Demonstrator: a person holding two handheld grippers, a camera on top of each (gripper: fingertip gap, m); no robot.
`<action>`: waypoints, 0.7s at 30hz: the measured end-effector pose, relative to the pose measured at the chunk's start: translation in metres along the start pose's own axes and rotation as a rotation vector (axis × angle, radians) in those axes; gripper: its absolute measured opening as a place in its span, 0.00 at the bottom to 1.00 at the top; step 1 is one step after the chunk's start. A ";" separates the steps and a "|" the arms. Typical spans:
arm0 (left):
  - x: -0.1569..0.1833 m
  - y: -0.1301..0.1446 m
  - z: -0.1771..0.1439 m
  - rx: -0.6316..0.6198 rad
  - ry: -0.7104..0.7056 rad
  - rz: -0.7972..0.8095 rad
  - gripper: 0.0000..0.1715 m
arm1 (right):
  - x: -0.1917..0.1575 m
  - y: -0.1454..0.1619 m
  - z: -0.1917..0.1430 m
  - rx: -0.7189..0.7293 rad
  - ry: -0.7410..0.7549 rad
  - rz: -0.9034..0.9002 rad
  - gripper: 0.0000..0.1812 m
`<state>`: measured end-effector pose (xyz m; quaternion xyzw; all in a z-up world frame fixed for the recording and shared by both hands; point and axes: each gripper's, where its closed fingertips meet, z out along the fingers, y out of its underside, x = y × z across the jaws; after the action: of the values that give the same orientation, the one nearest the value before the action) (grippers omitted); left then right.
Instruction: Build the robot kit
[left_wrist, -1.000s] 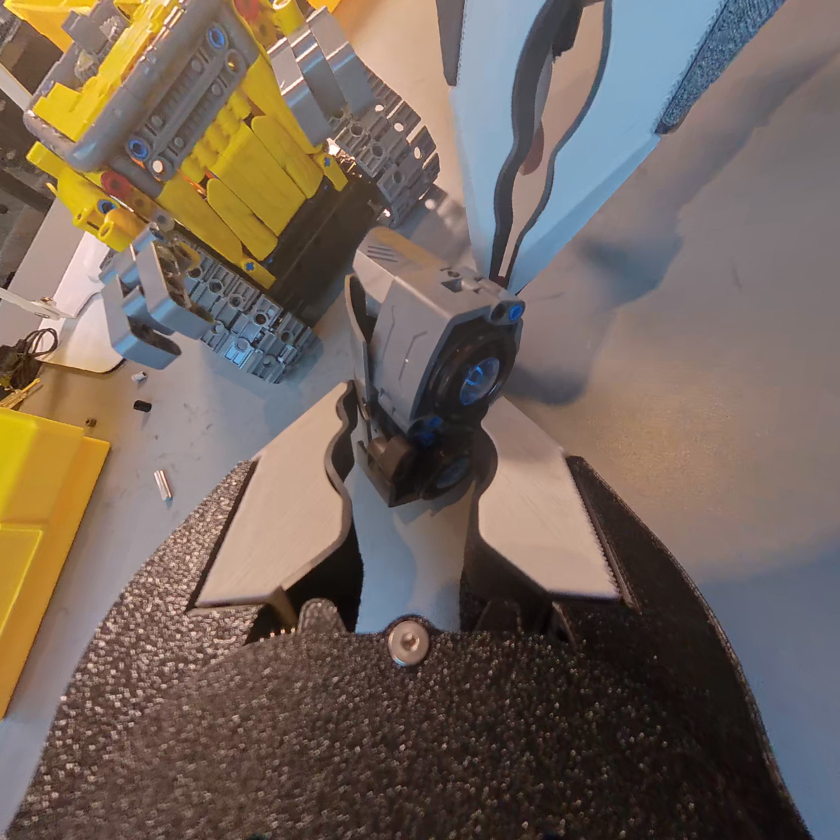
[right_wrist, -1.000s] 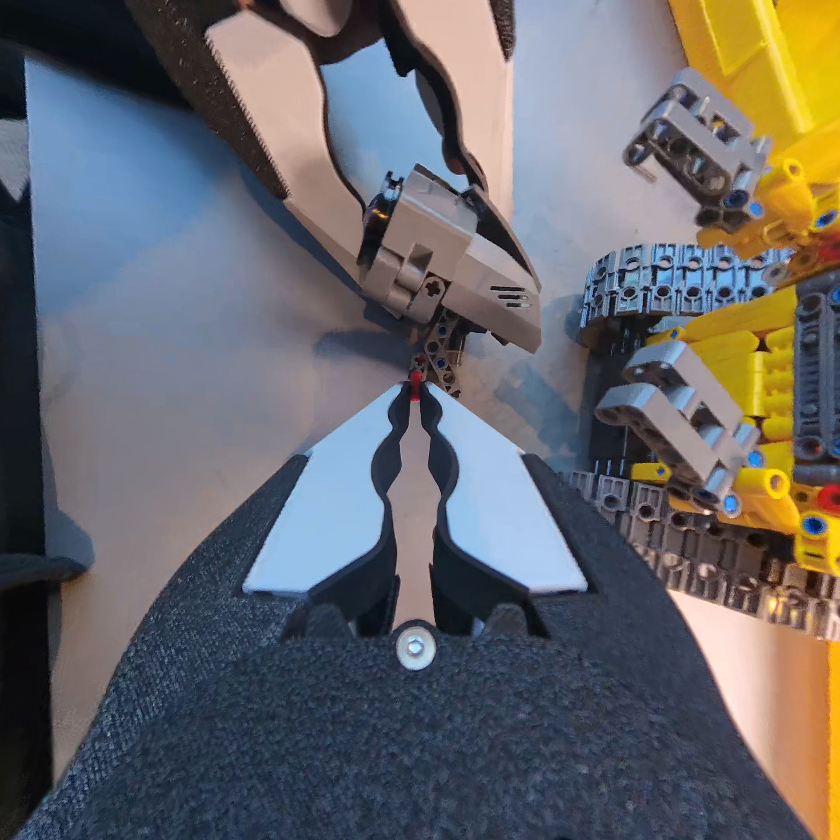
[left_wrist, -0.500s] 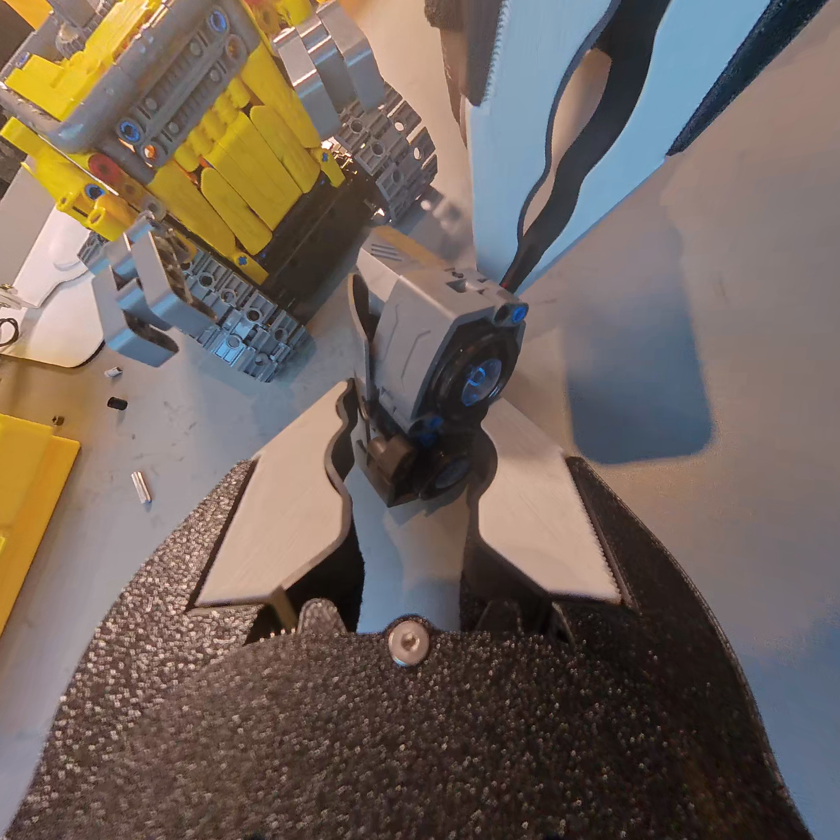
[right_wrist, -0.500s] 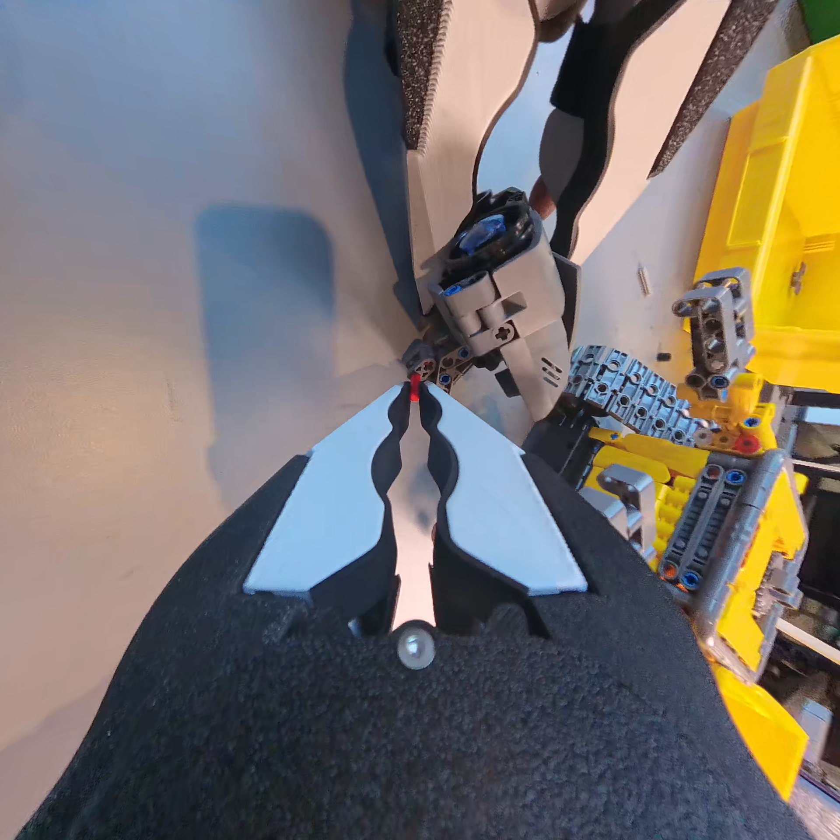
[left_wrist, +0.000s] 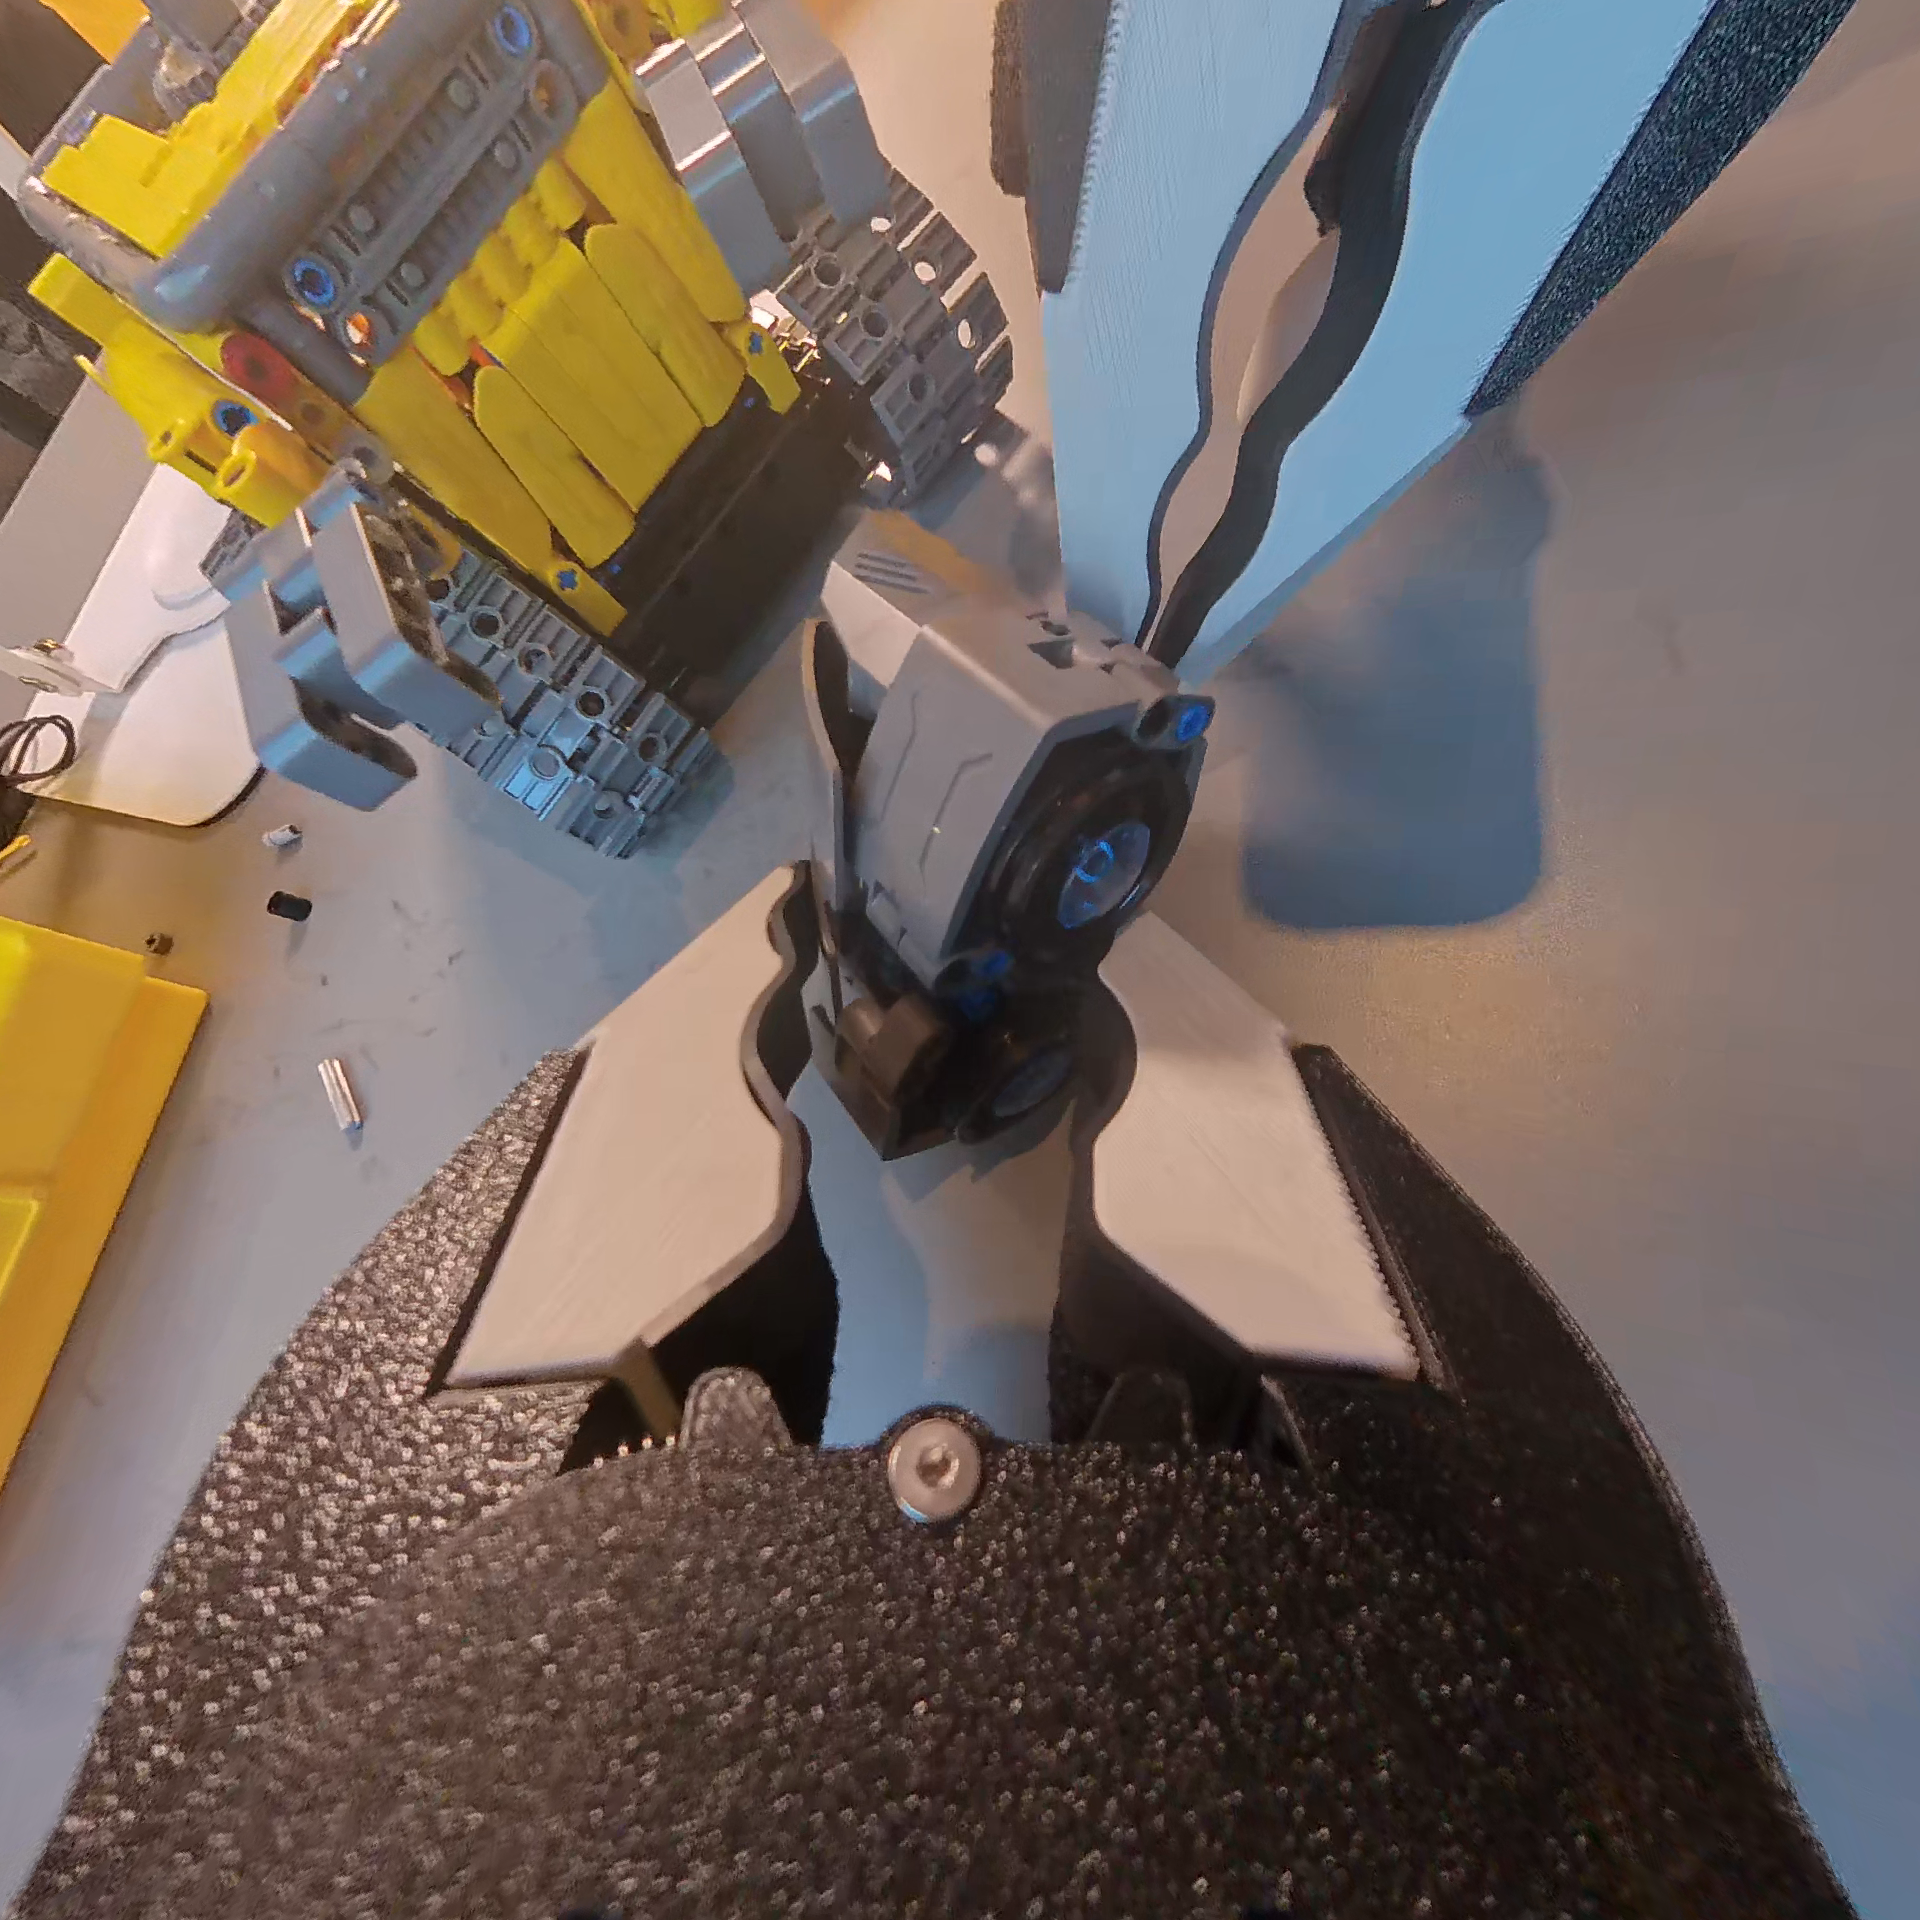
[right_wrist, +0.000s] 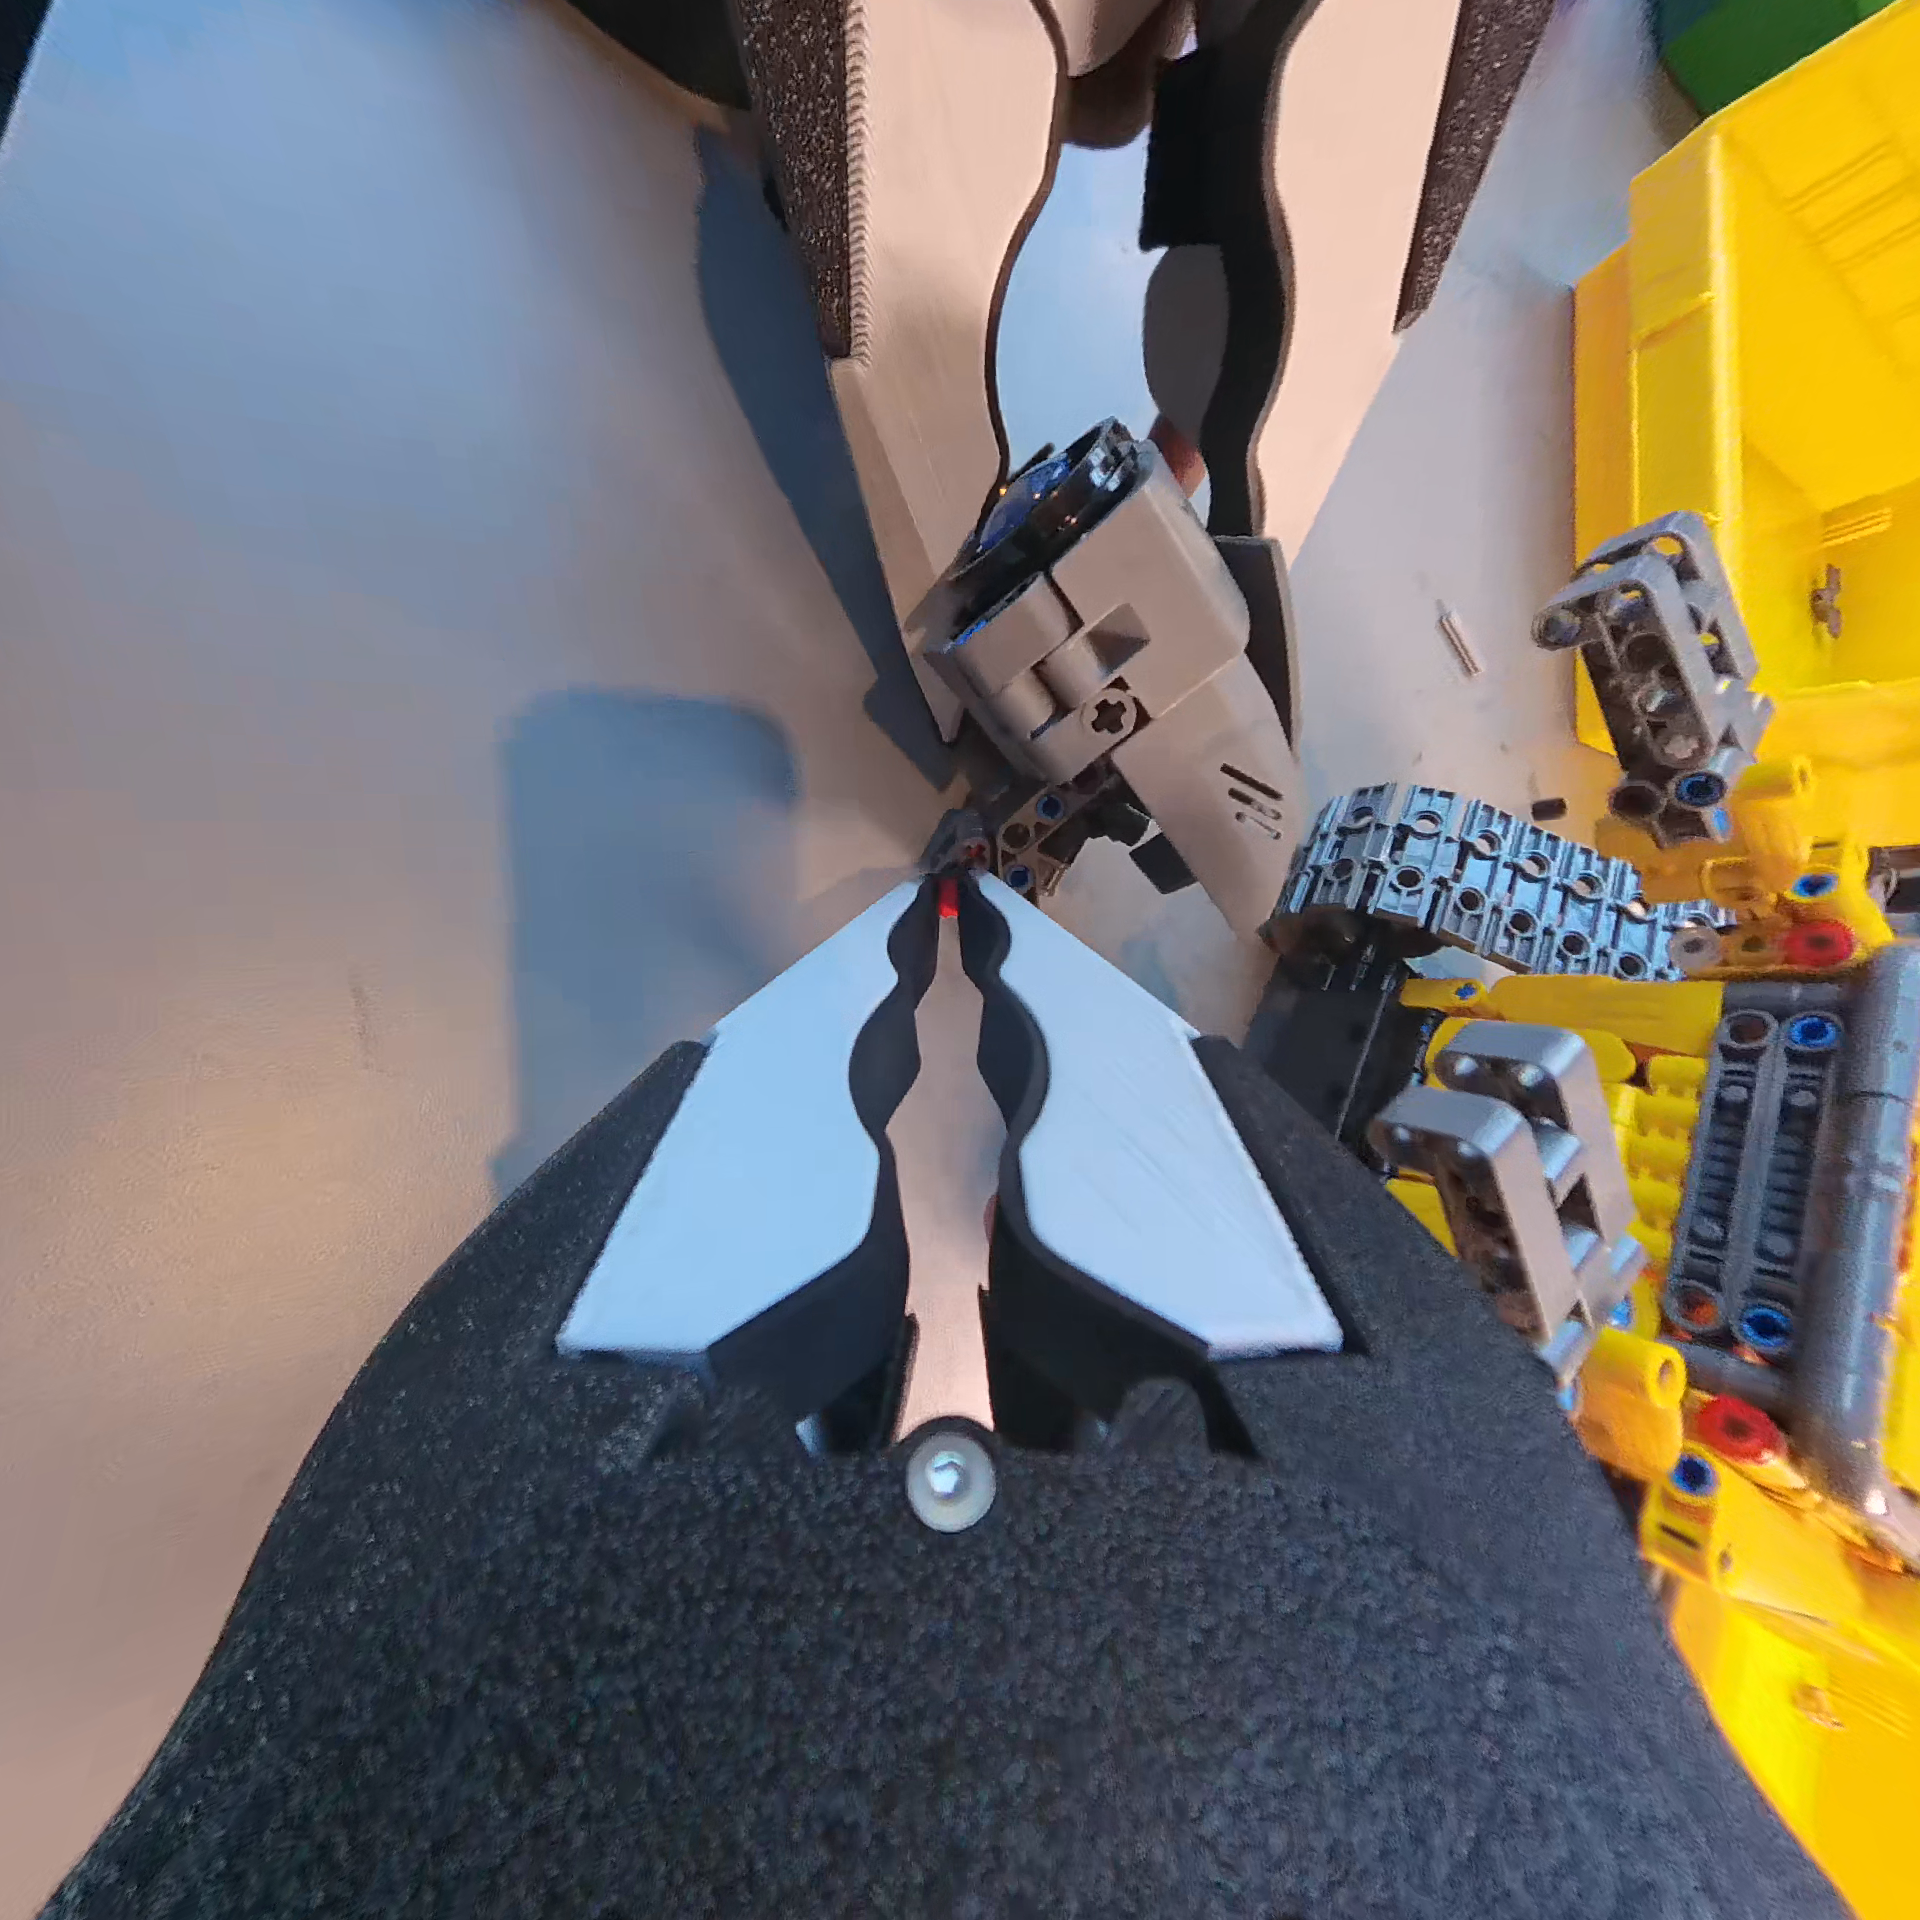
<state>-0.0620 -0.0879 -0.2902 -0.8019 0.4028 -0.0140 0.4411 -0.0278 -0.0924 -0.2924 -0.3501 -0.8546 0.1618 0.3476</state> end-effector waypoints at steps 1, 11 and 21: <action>0.000 0.000 0.000 0.000 -0.002 0.003 0.28 | 0.000 0.000 0.000 0.006 0.006 0.002 0.02; -0.001 0.000 0.001 0.001 -0.007 0.021 0.28 | 0.001 0.000 -0.004 0.070 -0.012 0.086 0.02; -0.008 -0.022 -0.014 0.136 -0.048 0.086 0.35 | 0.000 -0.012 -0.015 0.252 -0.105 0.365 0.02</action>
<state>-0.0588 -0.0864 -0.2633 -0.7523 0.4241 -0.0032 0.5041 -0.0233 -0.1000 -0.2756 -0.4439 -0.7671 0.3454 0.3085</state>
